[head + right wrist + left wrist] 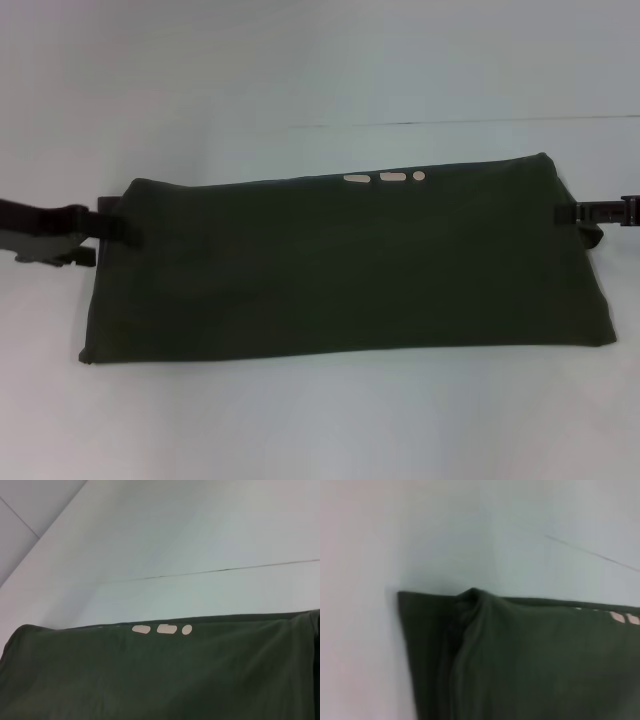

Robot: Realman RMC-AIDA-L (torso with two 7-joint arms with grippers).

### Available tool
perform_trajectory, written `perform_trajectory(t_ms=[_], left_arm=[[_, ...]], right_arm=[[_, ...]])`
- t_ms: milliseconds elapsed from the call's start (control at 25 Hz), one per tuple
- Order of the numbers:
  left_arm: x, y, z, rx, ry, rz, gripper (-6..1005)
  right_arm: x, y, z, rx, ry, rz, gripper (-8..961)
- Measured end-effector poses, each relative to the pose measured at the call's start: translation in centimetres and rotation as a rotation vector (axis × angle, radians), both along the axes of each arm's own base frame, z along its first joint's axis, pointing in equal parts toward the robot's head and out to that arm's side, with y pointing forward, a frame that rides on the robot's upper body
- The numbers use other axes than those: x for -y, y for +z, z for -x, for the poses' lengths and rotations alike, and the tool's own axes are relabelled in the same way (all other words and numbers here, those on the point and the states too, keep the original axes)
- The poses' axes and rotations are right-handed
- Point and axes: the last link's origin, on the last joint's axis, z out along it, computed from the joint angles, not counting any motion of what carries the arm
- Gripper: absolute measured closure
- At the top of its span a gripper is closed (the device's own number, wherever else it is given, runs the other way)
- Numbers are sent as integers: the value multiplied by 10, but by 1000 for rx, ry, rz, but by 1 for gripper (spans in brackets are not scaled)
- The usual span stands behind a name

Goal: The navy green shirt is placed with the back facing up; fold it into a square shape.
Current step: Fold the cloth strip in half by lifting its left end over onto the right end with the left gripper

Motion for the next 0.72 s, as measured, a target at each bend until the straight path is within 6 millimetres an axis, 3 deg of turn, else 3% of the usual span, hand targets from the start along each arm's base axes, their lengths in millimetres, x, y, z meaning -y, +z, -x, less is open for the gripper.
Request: perform_trajectory(t_ms=[480,720], left_arm=[[8,-24,5,2,-216,-82,186],[20,-27,14,-42,-371,-180,505]], right_arm=[[1,-2,0,-11,-10,5,26],[1,-3,-1,-11,-17,1,26]])
